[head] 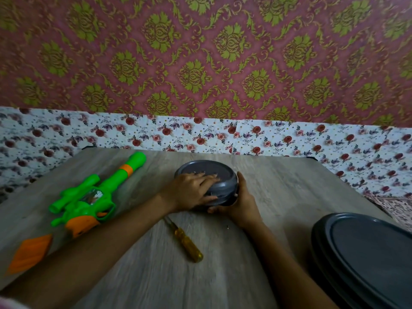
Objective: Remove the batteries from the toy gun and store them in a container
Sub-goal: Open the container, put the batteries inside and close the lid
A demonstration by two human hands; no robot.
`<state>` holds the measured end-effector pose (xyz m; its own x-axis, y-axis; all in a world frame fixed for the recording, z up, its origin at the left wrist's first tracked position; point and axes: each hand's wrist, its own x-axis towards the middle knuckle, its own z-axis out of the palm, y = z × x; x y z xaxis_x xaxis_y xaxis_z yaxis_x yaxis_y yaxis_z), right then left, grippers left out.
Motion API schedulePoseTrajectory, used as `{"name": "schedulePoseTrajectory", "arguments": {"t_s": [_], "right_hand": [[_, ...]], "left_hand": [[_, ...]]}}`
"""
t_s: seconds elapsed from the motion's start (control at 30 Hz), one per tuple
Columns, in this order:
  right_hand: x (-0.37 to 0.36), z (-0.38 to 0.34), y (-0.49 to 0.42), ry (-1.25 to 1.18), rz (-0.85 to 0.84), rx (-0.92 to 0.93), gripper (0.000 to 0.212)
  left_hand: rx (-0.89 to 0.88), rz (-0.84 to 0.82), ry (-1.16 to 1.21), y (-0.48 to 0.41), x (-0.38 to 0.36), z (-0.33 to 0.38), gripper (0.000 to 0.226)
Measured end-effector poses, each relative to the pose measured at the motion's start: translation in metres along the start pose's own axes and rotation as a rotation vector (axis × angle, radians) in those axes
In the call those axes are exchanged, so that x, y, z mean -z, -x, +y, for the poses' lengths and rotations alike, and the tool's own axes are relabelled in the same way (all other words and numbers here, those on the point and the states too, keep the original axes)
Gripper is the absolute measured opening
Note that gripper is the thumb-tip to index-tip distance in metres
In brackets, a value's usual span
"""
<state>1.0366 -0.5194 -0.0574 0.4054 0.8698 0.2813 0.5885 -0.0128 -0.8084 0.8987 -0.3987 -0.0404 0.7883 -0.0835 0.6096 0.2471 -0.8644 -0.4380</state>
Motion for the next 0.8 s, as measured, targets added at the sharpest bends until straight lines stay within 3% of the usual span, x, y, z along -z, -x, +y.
{"name": "schedulePoseTrajectory", "arguments": {"t_s": [0.13, 0.3, 0.43, 0.57, 0.7, 0.8], "right_hand": [[0.007, -0.004, 0.004, 0.019, -0.045, -0.013, 0.099], [0.024, -0.025, 0.014, 0.18, -0.124, 0.064, 0.047], [0.03, -0.024, 0.012, 0.351, -0.187, 0.068, 0.033], [0.022, -0.029, 0.009, 0.431, -0.055, 0.217, 0.032], [0.016, -0.037, 0.0, 0.423, 0.021, 0.292, 0.014], [0.004, -0.046, -0.018, 0.555, -0.109, 0.182, 0.022]], "left_hand": [[0.342, 0.121, 0.237, -0.023, 0.027, -0.018, 0.053], [0.905, 0.273, 0.487, -0.028, 0.028, -0.04, 0.042], [1.407, 0.327, 0.782, -0.022, 0.009, -0.054, 0.041], [1.894, 0.445, 1.105, -0.002, -0.011, -0.06, 0.039], [2.009, 0.344, 1.237, 0.016, -0.016, -0.06, 0.037], [1.974, 0.302, 1.223, 0.023, -0.018, -0.063, 0.036]]}}
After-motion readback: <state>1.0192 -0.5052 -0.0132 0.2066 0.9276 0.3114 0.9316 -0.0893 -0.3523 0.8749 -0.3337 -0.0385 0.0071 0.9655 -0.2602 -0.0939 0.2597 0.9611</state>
